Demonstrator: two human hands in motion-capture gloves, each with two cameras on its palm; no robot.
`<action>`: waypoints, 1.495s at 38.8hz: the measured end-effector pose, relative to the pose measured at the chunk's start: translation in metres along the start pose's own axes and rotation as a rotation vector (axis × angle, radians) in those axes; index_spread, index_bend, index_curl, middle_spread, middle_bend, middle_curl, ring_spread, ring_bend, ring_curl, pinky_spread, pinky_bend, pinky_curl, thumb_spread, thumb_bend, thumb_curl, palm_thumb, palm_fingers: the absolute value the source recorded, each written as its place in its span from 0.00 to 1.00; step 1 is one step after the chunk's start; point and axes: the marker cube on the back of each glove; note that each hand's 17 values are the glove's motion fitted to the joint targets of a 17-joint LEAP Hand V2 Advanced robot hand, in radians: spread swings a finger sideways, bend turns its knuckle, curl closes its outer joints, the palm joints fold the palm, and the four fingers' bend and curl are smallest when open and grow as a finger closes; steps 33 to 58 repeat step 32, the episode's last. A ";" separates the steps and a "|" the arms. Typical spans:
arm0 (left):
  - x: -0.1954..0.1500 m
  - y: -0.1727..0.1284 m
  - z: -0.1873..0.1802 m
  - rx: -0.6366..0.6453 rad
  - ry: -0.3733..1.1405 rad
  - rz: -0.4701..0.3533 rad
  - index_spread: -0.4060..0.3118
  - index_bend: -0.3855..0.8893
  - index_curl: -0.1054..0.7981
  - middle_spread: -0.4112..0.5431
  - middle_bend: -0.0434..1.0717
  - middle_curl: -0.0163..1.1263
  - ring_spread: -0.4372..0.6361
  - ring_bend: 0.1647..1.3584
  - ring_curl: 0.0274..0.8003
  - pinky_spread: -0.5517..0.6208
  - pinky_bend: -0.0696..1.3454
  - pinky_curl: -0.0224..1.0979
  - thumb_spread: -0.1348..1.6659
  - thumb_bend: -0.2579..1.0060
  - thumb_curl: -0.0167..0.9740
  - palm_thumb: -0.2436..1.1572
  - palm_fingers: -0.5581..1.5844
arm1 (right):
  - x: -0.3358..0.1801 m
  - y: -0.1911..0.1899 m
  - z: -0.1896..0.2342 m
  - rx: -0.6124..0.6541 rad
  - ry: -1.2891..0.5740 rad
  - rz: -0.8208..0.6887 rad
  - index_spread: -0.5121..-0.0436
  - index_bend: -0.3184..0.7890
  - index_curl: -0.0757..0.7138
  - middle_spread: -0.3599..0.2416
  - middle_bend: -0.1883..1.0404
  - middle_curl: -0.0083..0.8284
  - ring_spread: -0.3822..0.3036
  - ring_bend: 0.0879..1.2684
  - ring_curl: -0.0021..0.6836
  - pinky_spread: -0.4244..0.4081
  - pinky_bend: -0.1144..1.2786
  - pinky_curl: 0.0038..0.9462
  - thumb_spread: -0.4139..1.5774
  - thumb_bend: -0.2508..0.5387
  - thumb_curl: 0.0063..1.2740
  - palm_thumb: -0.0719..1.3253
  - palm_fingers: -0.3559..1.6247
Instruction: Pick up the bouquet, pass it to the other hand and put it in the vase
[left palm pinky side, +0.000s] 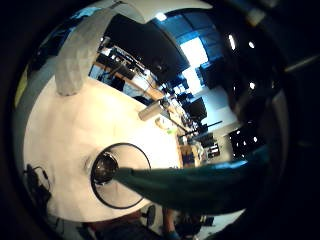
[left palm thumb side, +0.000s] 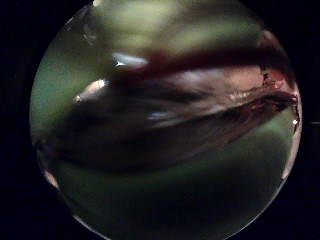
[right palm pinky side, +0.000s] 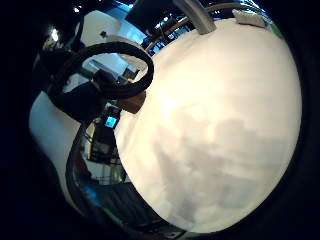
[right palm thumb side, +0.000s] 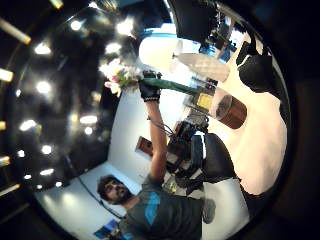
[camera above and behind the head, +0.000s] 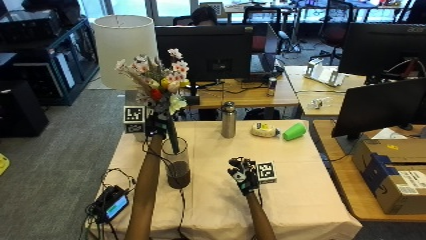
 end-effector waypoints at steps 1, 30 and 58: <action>-0.003 -0.002 0.004 -0.016 0.004 -0.011 0.11 0.47 0.72 0.08 0.61 0.49 0.09 0.50 0.57 0.16 0.45 0.41 0.25 0.16 0.78 0.73 0.78 | -0.001 0.002 -0.002 0.003 0.027 0.011 0.49 0.39 0.46 0.35 0.39 0.54 0.41 0.22 0.55 0.71 0.39 0.37 0.67 0.28 0.42 0.64 0.70; 0.033 0.010 -0.026 -0.039 -0.016 0.095 0.90 0.33 0.22 0.84 0.20 0.29 0.82 0.45 0.39 0.90 0.61 0.37 0.45 0.16 0.44 0.38 0.17 | -0.024 0.001 -0.004 0.005 -0.094 -0.093 0.49 0.39 0.46 0.35 0.37 0.54 0.43 0.17 0.55 0.79 0.32 0.36 0.67 0.29 0.40 0.64 0.70; 0.040 0.015 -0.030 -0.029 -0.014 0.096 0.90 0.33 0.21 0.85 0.20 0.29 0.83 0.45 0.39 0.91 0.61 0.36 0.45 0.16 0.43 0.38 0.18 | -0.014 -0.004 0.000 -0.006 -0.151 -0.154 0.49 0.39 0.46 0.35 0.37 0.54 0.43 0.17 0.55 0.79 0.31 0.36 0.67 0.29 0.40 0.64 0.70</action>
